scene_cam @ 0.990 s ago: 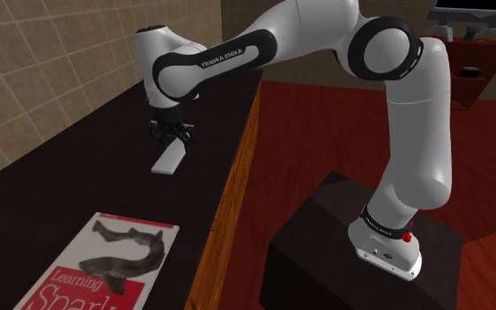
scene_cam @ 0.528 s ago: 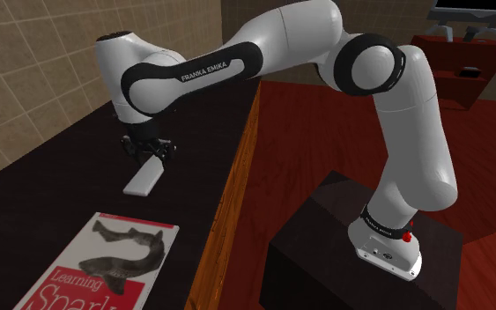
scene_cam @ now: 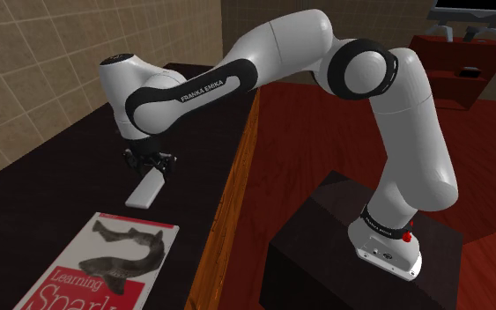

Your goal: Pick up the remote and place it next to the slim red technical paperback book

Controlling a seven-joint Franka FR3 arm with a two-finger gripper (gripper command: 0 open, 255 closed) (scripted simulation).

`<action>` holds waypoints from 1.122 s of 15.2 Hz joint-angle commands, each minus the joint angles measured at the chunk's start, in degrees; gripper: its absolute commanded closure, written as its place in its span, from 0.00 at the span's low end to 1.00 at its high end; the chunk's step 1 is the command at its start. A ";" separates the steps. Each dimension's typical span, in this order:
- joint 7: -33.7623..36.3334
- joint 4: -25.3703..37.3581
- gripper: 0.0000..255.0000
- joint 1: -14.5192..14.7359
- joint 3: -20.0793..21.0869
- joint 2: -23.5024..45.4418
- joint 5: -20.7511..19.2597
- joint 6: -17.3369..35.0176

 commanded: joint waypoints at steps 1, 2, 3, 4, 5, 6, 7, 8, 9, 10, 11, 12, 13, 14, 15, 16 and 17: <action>0.15 -0.89 1.00 0.00 -0.14 0.50 -0.23 1.41; 0.22 -1.28 1.00 0.00 -0.20 0.74 -0.33 2.03; 0.28 -1.65 1.00 0.01 -0.27 1.01 -0.44 2.65; 0.35 -2.00 1.00 0.02 -0.34 1.28 -0.55 3.26; 0.43 -2.38 1.00 0.03 -0.43 1.60 -0.69 3.94; 0.43 -2.40 1.00 0.03 -0.43 1.59 -0.68 3.95; 0.43 -2.39 1.00 0.03 -0.43 1.60 -0.68 3.94; 0.43 -2.39 1.00 0.03 -0.43 1.60 -0.69 3.94; 0.43 -2.38 1.00 0.03 -0.43 1.60 -0.69 3.94; 0.43 -2.38 1.00 0.03 -0.43 1.60 -0.69 3.94; 0.43 -2.38 1.00 0.03 -0.43 1.60 -0.69 3.94; 0.43 -2.38 1.00 0.03 -0.43 1.60 -0.69 3.94; 0.43 -2.38 1.00 0.03 -0.43 1.60 -0.69 3.94; 0.43 -2.38 0.00 0.03 -0.43 1.60 -0.69 3.94; 0.44 -2.38 0.00 0.03 -0.43 1.60 -0.68 3.94; 0.43 -2.38 0.00 0.04 -0.43 1.60 -0.68 3.94; 0.43 -2.38 0.00 0.03 -0.43 1.60 -0.68 3.94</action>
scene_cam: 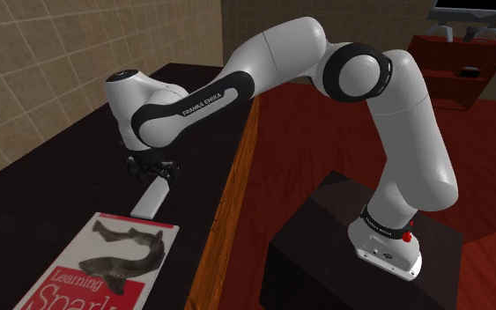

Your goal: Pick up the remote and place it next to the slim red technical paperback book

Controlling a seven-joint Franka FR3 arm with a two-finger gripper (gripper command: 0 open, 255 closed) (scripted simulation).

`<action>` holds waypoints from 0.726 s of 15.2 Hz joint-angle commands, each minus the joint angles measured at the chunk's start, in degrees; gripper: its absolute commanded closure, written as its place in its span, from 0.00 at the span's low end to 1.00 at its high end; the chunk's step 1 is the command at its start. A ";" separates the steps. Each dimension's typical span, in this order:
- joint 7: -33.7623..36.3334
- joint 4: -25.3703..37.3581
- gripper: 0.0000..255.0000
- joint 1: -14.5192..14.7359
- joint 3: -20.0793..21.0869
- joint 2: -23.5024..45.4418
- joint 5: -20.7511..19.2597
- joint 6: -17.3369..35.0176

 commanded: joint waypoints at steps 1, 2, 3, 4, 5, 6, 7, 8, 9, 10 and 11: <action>0.00 0.00 0.00 0.00 0.00 0.00 0.00 0.00; 0.00 0.00 0.00 0.00 0.00 0.00 0.00 0.00; -0.18 0.89 0.00 -0.03 0.18 -0.67 0.28 -1.52; -0.36 1.90 0.00 -0.04 0.34 -1.27 0.54 -3.09; -0.53 3.02 0.00 -0.02 0.48 -1.80 0.78 -4.70; -0.66 3.98 0.00 0.02 0.58 -2.16 0.95 -6.00; -0.66 3.98 0.00 0.02 0.58 -2.16 0.95 -6.00; -0.66 3.97 0.00 0.02 0.58 -2.17 0.95 -5.99; -0.66 3.98 0.00 0.02 0.58 -2.16 0.95 -6.00; -0.66 3.98 0.00 0.02 0.58 -2.16 0.95 -6.00; -0.66 3.98 0.00 0.02 0.58 -2.16 0.95 -6.00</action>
